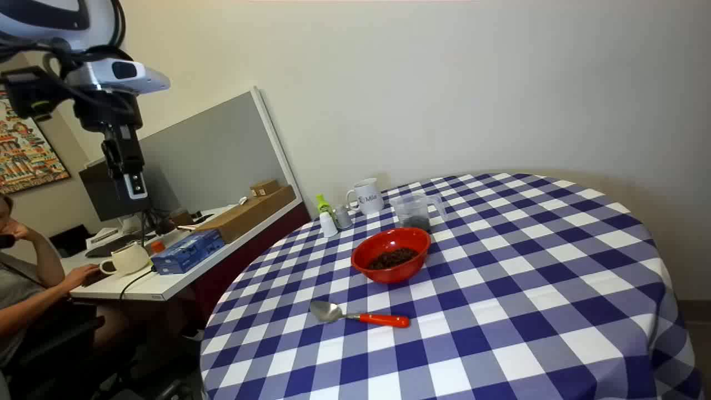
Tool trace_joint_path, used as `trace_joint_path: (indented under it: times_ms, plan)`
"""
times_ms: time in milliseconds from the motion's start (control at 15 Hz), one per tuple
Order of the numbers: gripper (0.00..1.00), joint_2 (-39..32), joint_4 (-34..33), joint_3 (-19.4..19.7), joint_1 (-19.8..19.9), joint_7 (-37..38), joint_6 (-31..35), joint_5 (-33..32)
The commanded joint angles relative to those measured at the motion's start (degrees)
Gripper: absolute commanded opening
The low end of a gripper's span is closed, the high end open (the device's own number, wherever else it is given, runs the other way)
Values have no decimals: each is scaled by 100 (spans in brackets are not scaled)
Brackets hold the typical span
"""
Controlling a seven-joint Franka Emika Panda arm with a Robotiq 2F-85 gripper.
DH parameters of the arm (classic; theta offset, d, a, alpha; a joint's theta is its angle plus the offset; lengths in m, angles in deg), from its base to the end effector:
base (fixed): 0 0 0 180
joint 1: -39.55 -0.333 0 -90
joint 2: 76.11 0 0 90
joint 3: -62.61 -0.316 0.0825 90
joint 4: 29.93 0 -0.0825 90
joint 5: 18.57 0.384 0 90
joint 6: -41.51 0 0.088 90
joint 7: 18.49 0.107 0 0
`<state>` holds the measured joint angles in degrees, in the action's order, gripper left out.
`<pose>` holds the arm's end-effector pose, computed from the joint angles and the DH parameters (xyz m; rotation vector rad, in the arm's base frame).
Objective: Put a spoonful of the things in the bowl into the jug
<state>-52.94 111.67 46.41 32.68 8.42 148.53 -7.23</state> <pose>0.3581 0.1697 0.4168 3.0910 -0.2767 -0.3420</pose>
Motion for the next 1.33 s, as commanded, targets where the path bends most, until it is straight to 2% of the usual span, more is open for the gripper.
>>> trace_joint_path:
  times_ms: [0, 133, 267, 400, 600, 867, 1267]
  plan:
    - [100, -6, -10, 52, -54, 17, -10, -22]
    - [100, -25, -18, 9, -42, -8, -26, -196]
    - [100, -118, -91, -19, -73, -436, -174, -713]
    - [100, -185, -164, -20, 23, -28, -133, -865]
    - [100, -245, -221, 119, 182, 660, -22, -526]
    - [100, -208, -140, 487, 430, 1000, 119, -143]
    - [100, -166, 58, 784, 877, 2026, 635, -76]
